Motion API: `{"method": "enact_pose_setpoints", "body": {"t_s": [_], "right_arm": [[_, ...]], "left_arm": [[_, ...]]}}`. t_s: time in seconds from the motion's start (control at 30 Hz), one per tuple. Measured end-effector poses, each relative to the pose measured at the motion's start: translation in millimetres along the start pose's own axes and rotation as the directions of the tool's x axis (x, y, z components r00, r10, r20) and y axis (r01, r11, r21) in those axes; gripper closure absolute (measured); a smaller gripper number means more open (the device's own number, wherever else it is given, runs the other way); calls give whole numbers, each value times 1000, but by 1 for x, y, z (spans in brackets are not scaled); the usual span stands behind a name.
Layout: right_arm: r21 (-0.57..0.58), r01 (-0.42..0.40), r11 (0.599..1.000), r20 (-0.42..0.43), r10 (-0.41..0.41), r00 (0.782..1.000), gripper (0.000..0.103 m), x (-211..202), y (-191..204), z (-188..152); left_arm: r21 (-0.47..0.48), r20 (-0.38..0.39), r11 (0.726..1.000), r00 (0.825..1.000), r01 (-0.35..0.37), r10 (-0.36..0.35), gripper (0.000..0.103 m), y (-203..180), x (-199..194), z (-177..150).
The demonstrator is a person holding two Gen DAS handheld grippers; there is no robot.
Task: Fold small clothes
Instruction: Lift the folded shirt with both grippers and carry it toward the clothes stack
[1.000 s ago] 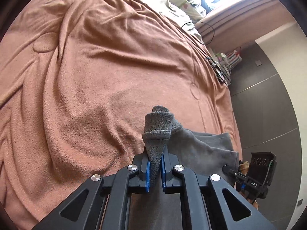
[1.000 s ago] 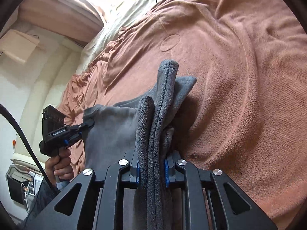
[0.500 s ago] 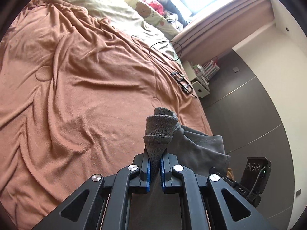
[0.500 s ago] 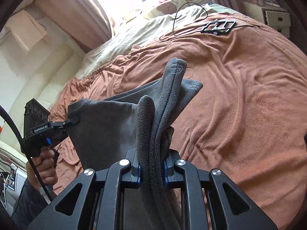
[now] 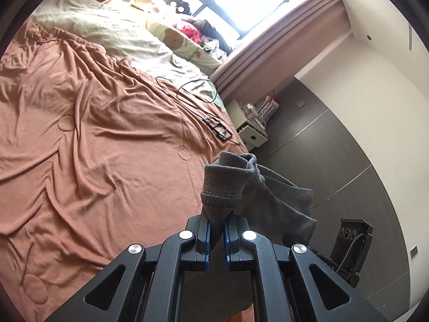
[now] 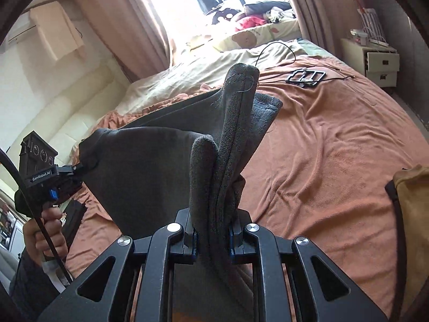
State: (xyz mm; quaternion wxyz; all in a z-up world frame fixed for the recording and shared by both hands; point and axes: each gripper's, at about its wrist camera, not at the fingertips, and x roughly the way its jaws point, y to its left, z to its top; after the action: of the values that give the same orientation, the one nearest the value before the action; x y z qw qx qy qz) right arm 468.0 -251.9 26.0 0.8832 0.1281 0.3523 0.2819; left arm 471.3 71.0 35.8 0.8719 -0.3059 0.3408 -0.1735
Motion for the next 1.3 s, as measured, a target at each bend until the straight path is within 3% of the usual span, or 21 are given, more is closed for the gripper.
{"method": "enact_pose_setpoints", "body": {"t_s": [0.47, 0.77, 1.03, 1.3], "right_arm": [[-64, 52, 997, 98, -45, 994, 91, -114, 56, -38], [-79, 88, 993, 134, -77, 988, 92, -174, 71, -61], [-103, 101, 990, 153, -84, 985, 92, -215, 69, -69], [-106, 124, 987, 193, -102, 976, 92, -244, 42, -69]], "left_arm": [[67, 60, 995, 995, 78, -82, 96, -64, -82, -36], [109, 76, 985, 987, 131, -140, 97, -116, -119, -57], [174, 73, 974, 985, 144, -158, 97, -156, -129, -67], [228, 39, 957, 981, 177, -191, 97, -196, -112, -73]]}}
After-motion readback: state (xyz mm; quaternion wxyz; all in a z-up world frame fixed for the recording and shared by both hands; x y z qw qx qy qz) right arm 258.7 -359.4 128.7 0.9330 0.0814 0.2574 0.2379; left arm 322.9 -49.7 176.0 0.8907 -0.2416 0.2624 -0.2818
